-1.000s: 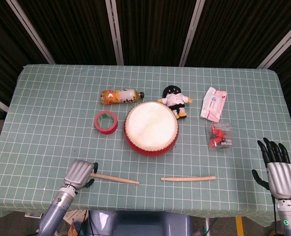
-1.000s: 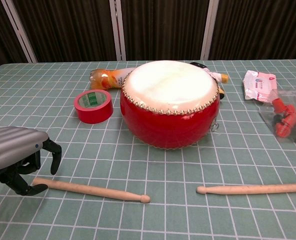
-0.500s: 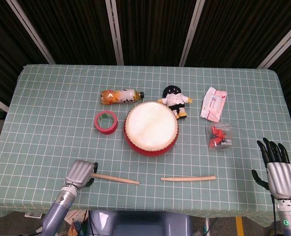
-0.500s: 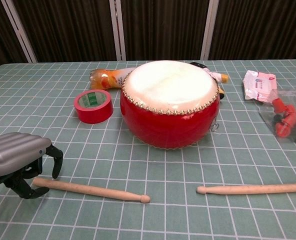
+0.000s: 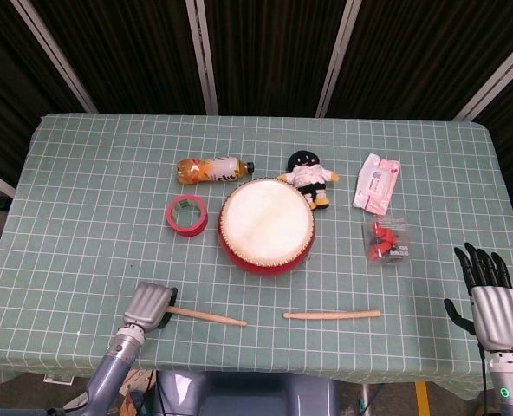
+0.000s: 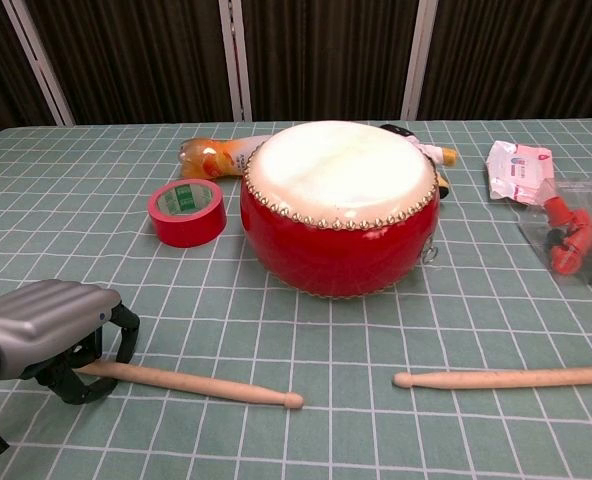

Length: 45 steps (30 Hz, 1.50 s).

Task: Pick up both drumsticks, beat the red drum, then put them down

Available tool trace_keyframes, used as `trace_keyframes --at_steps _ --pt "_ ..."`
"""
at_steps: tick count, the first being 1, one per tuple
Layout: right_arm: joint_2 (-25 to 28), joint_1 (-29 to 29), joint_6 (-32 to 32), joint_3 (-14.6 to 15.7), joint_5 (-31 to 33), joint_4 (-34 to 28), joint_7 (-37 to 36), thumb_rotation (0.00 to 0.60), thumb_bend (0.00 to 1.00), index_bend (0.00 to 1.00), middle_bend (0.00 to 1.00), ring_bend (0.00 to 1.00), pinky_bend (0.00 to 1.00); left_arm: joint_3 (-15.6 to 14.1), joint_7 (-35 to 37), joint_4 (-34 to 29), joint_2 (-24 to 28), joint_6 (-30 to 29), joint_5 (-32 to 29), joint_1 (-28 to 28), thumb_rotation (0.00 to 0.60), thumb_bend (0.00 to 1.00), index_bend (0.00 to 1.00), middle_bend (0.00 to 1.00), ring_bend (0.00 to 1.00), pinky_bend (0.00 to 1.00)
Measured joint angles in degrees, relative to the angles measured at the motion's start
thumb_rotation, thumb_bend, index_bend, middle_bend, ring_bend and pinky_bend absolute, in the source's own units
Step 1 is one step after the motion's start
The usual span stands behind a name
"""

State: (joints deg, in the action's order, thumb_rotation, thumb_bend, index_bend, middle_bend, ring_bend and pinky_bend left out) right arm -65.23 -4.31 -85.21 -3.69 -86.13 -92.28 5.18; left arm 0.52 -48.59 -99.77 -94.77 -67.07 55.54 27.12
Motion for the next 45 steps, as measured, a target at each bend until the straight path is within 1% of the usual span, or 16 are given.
trace_keyframes --at_steps 3,9,15,16,18,19,20,21,22,23,24,25,27,31,37,45 --pt "0.1 0.0 0.0 0.0 0.1 0.0 -0.1 0.6 0.35 0.0 0.0 0.0 0.0 -0.1 1.4 -0.5 0.1 -0.7 1.2 -0.2 0.6 0.54 0.74 1.0 1.0 1.0" --pt "0.1 0.1 0.1 0.1 0.1 -0.1 -0.3 0.6 0.35 0.0 0.0 0.0 0.0 0.0 5.4 -3.9 3.2 -2.9 4.4 -1.1 0.6 0.55 0.76 1.0 1.0 1.0" --pt "0.4 -0.2 0.6 0.7 -1.2 0.0 0.0 0.6 0.35 0.0 0.0 0.0 0.0 0.7 13.3 -9.1 10.2 -6.4 9.2 -3.2 0.6 0.55 0.76 1.0 1.0 1.0" --pt "0.5 -0.2 0.6 0.8 -1.5 0.0 0.0 0.6 0.35 0.0 0.01 0.02 0.04 0.9 15.2 -10.1 12.1 -7.0 10.2 -3.8 0.6 0.55 0.76 1.0 1.0 1.0" --pt "0.4 -0.4 0.2 0.9 -2.4 0.2 0.2 0.6 0.35 0.01 0.16 0.2 0.27 1.0 17.8 -11.5 14.9 -8.1 11.6 -4.7 0.6 0.55 0.76 1.0 1.0 1.0" --pt "0.3 -0.4 -0.1 0.9 -2.9 0.4 0.3 0.6 0.35 0.06 0.35 0.42 0.51 1.0 19.5 -12.3 16.8 -8.7 12.5 -5.3 0.6 0.55 0.76 1.0 1.0 1.0" --pt "0.2 -0.5 -0.3 0.9 -3.3 0.5 0.3 0.6 0.35 0.12 0.5 0.59 0.65 1.1 20.7 -12.9 18.2 -9.1 13.1 -5.7 0.6 0.55 0.76 1.0 1.0 1.0" --pt "0.0 -0.6 -0.4 1.1 -3.9 0.7 0.3 0.6 0.35 0.19 0.61 0.71 0.73 1.1 21.8 -13.5 19.4 -9.4 13.7 -6.1 0.6 0.55 0.76 1.0 1.0 1.0" --pt "-0.1 -0.7 -0.3 1.3 -4.3 0.7 0.4 0.6 0.35 0.29 0.76 0.86 0.83 1.1 23.3 -14.3 21.1 -10.0 14.4 -6.7 0.6 0.55 0.76 1.0 1.0 1.0" --pt "-0.2 -0.8 -0.1 1.4 -4.5 0.7 0.6 0.6 0.35 0.37 0.88 0.95 0.9 1.1 24.4 -14.8 22.2 -10.4 14.9 -7.2 0.6 0.55 0.76 1.0 1.0 1.0" --pt "-0.2 -1.0 0.3 1.6 -4.7 0.5 1.2 0.6 0.35 0.41 0.95 0.99 0.95 1.1 25.5 -15.3 23.4 -10.8 15.4 -7.6 0.6 0.55 0.76 1.0 1.0 1.0" --pt "-0.3 -1.1 0.6 1.7 -4.8 0.2 1.8 0.6 0.35 0.45 0.99 1.0 0.99 1.2 26.9 -15.8 24.8 -11.2 16.0 -8.1 0.6 0.55 0.76 1.0 1.0 1.0" --pt "-0.4 -1.5 2.0 2.2 -4.8 -0.9 3.8 0.6 0.35 0.49 1.0 1.0 1.0 1.2 29.0 -16.6 26.7 -11.7 16.7 -8.8 0.6 0.55 0.76 1.0 1.0 1.0" --pt "-0.7 -2.5 5.9 2.9 -3.6 -4.4 8.7 0.6 0.35 0.51 1.0 1.0 1.0 1.7 32.8 -17.5 29.6 -12.4 17.5 -10.1 0.6 0.55 0.76 1.0 1.0 1.0" --pt "-3.2 -4.3 10.9 3.5 -0.8 -8.1 17.6 0.6 0.35 0.51 1.0 1.0 1.0 2.6 35.0 -17.1 30.7 -11.7 17.5 -10.6 0.6 0.55 0.76 1.0 1.0 1.0" --pt "-10.3 -6.6 14.6 2.6 5.7 -8.7 26.3 0.6 0.35 0.51 1.0 1.0 1.0 3.1 35.7 -16.8 31.0 -11.1 17.3 -10.8 0.6 0.55 0.76 1.0 1.0 1.0"
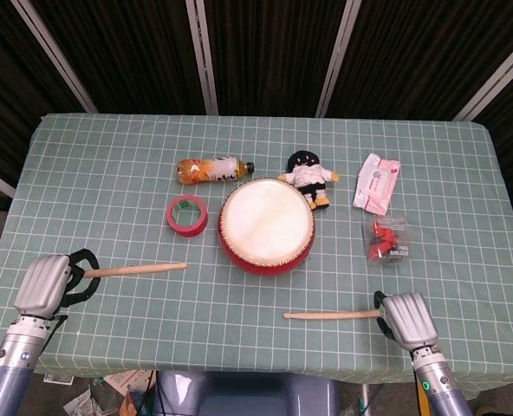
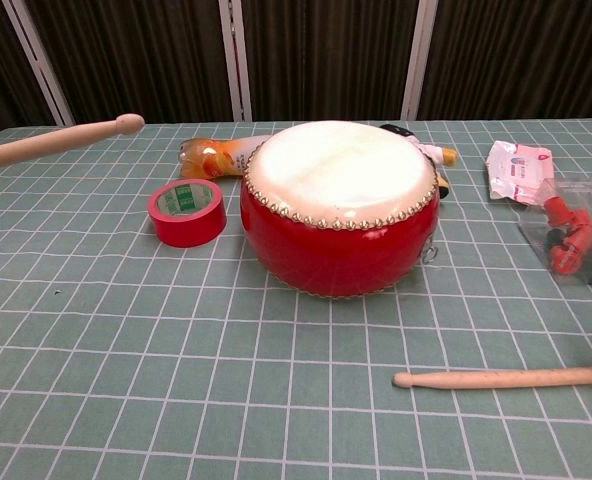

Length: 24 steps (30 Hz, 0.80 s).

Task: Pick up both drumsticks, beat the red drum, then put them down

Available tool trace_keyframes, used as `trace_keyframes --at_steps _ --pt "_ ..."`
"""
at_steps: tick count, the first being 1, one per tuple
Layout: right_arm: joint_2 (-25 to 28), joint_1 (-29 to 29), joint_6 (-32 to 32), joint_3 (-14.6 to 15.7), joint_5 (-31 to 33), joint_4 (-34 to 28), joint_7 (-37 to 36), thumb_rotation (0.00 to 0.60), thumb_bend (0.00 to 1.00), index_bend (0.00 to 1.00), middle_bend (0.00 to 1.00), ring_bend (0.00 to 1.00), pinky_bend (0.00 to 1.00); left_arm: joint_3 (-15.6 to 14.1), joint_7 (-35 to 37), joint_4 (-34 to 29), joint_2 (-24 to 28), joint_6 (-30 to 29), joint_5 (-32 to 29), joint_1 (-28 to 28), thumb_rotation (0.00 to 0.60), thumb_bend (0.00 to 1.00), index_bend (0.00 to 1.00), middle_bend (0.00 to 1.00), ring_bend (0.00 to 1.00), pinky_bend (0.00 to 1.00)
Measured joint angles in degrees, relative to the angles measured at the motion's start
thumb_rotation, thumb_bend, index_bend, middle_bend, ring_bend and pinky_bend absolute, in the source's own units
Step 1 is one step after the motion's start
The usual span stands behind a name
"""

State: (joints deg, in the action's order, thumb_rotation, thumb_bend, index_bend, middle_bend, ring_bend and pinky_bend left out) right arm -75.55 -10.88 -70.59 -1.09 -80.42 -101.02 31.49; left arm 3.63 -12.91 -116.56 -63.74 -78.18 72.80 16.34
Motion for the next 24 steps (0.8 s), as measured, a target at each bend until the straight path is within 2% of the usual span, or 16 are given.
trace_keyframes --at_steps 9,24 --pt "-4.1 -1.4 1.4 -0.7 4.7 2.7 2.9 0.6 0.35 0.51 1.0 1.0 1.0 0.5 0.2 0.5 0.0 0.6 -0.3 -0.1 0.6 0.55 0.76 1.0 1.0 1.0" --pt "-7.7 -2.2 1.4 0.0 6.3 5.7 3.2 0.6 0.35 0.51 1.0 1.0 1.0 0.7 -0.3 0.9 -0.4 1.1 -0.3 -0.3 0.6 0.55 0.76 1.0 1.0 1.0"
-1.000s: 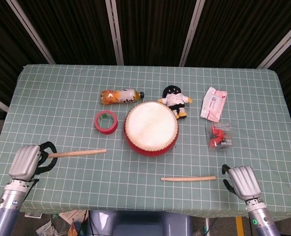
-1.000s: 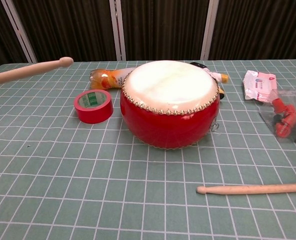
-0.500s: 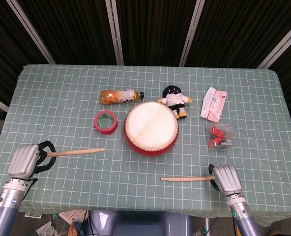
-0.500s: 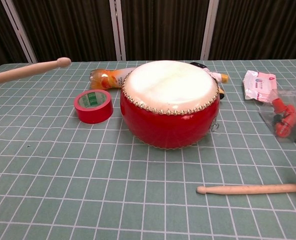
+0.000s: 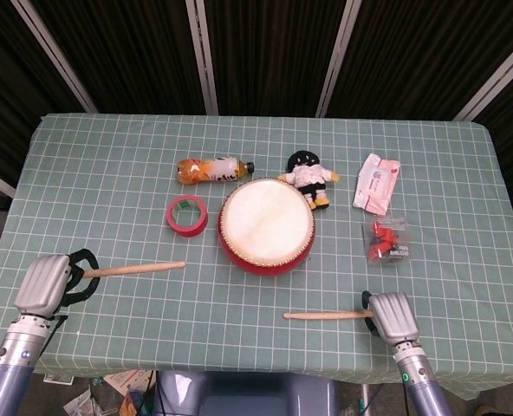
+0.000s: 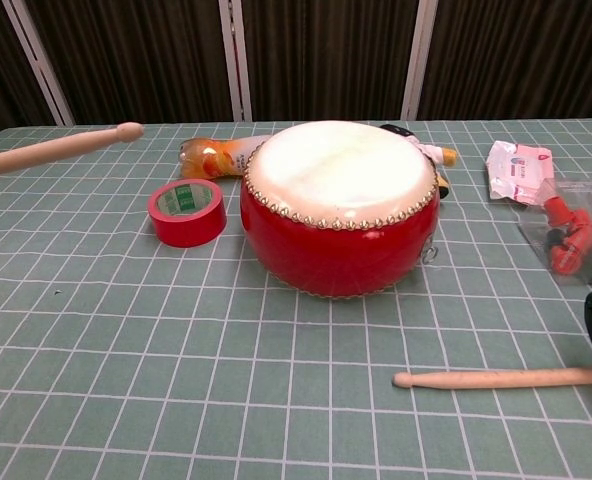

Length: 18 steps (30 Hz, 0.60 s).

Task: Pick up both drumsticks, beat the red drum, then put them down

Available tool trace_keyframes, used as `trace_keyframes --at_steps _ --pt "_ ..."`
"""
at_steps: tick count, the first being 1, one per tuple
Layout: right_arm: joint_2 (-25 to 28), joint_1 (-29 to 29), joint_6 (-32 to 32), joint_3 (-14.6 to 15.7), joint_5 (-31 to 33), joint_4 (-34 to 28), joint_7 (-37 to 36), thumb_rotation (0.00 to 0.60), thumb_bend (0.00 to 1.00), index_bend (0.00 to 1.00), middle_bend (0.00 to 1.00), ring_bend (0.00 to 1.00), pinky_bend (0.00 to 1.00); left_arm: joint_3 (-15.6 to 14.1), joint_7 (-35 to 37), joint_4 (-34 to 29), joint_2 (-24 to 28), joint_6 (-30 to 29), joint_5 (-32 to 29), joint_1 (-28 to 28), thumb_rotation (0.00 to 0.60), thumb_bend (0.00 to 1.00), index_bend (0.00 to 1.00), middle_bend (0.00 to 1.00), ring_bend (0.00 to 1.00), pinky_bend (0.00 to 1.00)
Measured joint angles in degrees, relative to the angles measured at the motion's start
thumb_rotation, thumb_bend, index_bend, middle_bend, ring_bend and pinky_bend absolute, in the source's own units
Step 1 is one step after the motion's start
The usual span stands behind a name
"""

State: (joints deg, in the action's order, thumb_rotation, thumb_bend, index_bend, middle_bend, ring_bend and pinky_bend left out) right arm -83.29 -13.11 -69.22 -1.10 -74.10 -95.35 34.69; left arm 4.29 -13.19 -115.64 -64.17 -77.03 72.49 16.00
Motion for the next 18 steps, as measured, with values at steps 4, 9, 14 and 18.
trace_keyframes --at_steps 4,9,14,18 --pt "-0.6 -0.2 0.1 0.3 0.6 0.9 0.5 0.6 0.35 0.49 1.0 1.0 1.0 0.2 0.0 0.2 0.0 0.2 -0.2 0.0 0.6 0.55 0.76 1.0 1.0 1.0" --pt "-1.2 -0.4 0.1 0.6 1.1 1.4 1.0 0.6 0.35 0.48 1.0 1.0 1.0 0.3 -0.1 0.3 -0.1 0.4 -0.3 0.0 0.6 0.55 0.76 1.0 1.0 1.0" --pt "-2.1 -0.6 0.0 0.6 1.3 2.0 0.8 0.6 0.35 0.48 1.0 1.0 1.0 0.3 -0.3 0.3 -0.2 0.5 -0.3 0.0 0.6 0.55 0.76 1.0 1.0 1.0" --pt "-3.0 -0.8 0.3 0.9 1.8 2.7 1.4 0.6 0.35 0.48 1.0 1.0 1.0 0.4 -0.4 0.3 -0.2 0.5 -0.5 -0.1 0.6 0.55 0.76 1.0 1.0 1.0"
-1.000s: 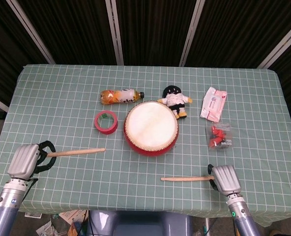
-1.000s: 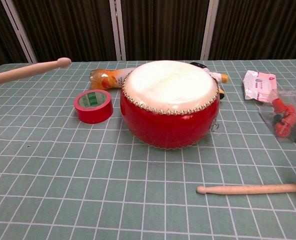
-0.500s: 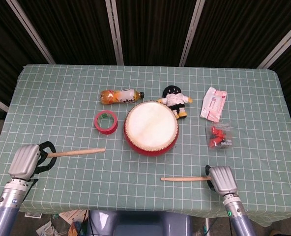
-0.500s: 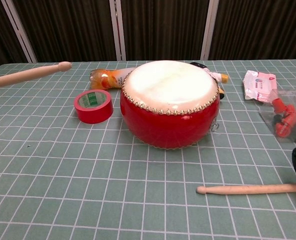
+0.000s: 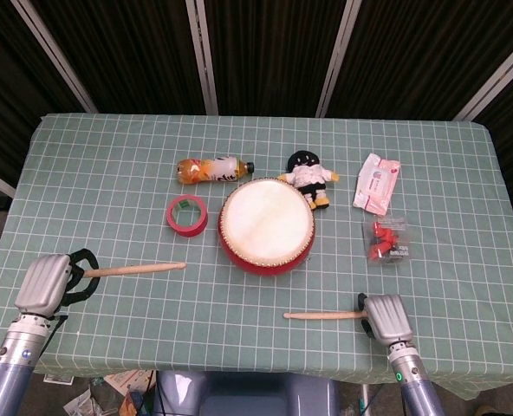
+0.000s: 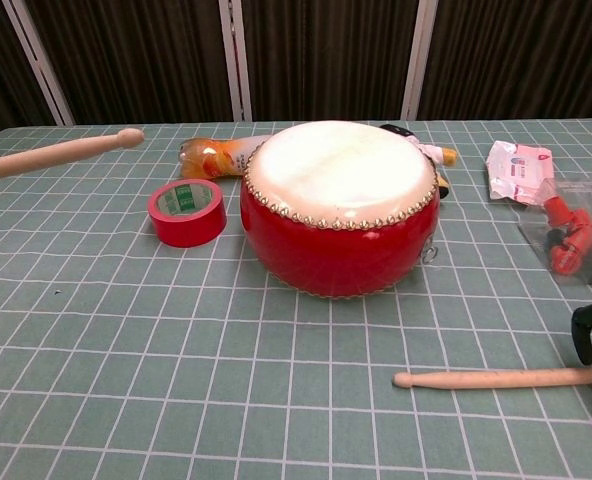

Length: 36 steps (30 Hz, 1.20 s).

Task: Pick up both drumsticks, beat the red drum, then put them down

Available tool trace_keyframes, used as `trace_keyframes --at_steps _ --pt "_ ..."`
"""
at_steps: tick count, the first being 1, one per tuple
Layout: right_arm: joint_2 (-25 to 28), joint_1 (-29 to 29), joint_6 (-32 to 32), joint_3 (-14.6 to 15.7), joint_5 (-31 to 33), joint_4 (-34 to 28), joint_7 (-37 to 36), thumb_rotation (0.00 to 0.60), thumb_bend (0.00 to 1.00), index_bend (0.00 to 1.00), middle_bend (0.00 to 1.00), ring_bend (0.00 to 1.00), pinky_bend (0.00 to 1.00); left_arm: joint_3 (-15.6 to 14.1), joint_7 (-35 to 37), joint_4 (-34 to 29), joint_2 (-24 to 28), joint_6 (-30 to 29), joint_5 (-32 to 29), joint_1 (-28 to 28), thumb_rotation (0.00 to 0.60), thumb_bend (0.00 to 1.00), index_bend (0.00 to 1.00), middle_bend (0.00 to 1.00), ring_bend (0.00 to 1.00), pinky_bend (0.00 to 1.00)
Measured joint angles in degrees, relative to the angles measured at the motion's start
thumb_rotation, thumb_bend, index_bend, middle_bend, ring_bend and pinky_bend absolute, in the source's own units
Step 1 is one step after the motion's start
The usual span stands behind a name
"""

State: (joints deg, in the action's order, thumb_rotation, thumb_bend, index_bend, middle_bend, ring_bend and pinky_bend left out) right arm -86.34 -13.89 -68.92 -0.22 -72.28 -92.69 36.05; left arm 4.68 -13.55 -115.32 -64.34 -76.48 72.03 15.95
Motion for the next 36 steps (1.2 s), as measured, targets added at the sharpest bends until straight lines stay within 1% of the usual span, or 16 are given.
trace_keyframes --at_steps 7,8,9,10,11,12,14,15,17,21,23,29,32,36 --pt "-1.2 -0.4 0.5 0.1 1.0 1.1 0.5 0.6 0.35 0.48 1.0 1.0 1.0 0.1 -0.1 0.2 -0.1 0.2 -0.3 0.0 0.6 0.55 0.76 1.0 1.0 1.0" --pt "-1.3 -0.5 0.5 0.1 1.1 1.2 0.5 0.6 0.35 0.5 1.0 1.0 1.0 0.1 -0.1 0.2 -0.1 0.2 -0.3 0.0 0.6 0.55 0.76 1.0 1.0 1.0" --pt "-1.5 -0.5 0.5 0.1 1.2 1.3 0.5 0.6 0.35 0.53 1.0 1.0 1.0 0.1 -0.1 0.2 -0.1 0.2 -0.4 0.0 0.6 0.55 0.76 1.0 1.0 1.0" --pt "-1.6 -0.6 0.6 0.1 1.2 1.4 0.5 0.6 0.36 0.59 1.0 1.0 1.0 0.1 -0.1 0.3 -0.1 0.3 -0.4 0.0 0.6 0.55 0.76 1.0 1.0 1.0" --pt "-1.6 -0.6 0.6 0.0 1.3 1.5 0.4 0.6 0.38 0.67 1.0 1.0 1.0 0.1 -0.2 0.3 -0.1 0.3 -0.4 0.0 0.6 0.55 0.76 1.0 1.0 1.0" --pt "-1.7 -0.7 0.6 0.0 1.3 1.5 0.3 0.6 0.4 0.72 1.0 1.0 1.0 0.2 -0.2 0.3 -0.1 0.4 -0.4 0.0 0.6 0.55 0.76 1.0 1.0 1.0" --pt "-1.7 -0.7 0.5 0.1 1.2 1.6 0.1 0.6 0.46 0.87 1.0 1.0 1.0 0.2 -0.2 0.2 0.0 0.4 -0.5 0.0 0.6 0.55 0.76 1.0 1.0 1.0" --pt "-1.6 -0.7 0.4 0.1 1.1 1.6 -0.1 0.6 0.48 0.91 1.0 1.0 1.0 0.2 -0.2 0.2 0.0 0.4 -0.5 0.0 0.6 0.55 0.76 1.0 1.0 1.0" --pt "-1.4 -0.7 0.3 0.0 0.9 1.4 -0.5 0.6 0.51 0.97 1.0 1.0 1.0 0.2 -0.2 0.2 0.0 0.4 -0.5 0.0 0.6 0.55 0.76 1.0 1.0 1.0" --pt "0.2 -0.8 -0.2 -0.2 0.3 -0.5 -1.6 0.6 0.55 1.0 1.0 1.0 1.0 0.4 -0.1 0.2 0.2 0.4 -0.7 0.0 0.6 0.55 0.76 1.0 1.0 1.0" --pt "2.1 -0.8 -0.6 -0.4 -0.3 -2.5 -2.1 0.6 0.57 1.0 1.0 1.0 1.0 0.4 -0.1 0.1 0.2 0.6 -0.8 0.0 0.6 0.55 0.76 1.0 1.0 1.0" --pt "12.7 -0.6 -1.9 -1.5 -1.0 -13.1 -5.7 0.6 0.59 1.0 1.0 1.0 1.0 0.5 -0.1 0.0 0.4 0.5 -0.8 0.0 0.6 0.55 0.76 1.0 1.0 1.0" --pt "18.2 -0.2 -2.0 -2.7 0.8 -17.8 -10.3 0.6 0.6 1.0 1.0 1.0 1.0 0.6 -0.3 0.0 0.4 0.5 -0.9 0.0 0.6 0.55 0.76 1.0 1.0 1.0" --pt "25.9 0.2 -0.8 -5.3 5.6 -22.5 -19.8 0.6 0.6 1.0 1.0 1.0 1.0 0.8 -0.8 -0.1 0.5 0.7 -1.0 0.3 0.6 0.55 0.76 1.0 1.0 1.0"
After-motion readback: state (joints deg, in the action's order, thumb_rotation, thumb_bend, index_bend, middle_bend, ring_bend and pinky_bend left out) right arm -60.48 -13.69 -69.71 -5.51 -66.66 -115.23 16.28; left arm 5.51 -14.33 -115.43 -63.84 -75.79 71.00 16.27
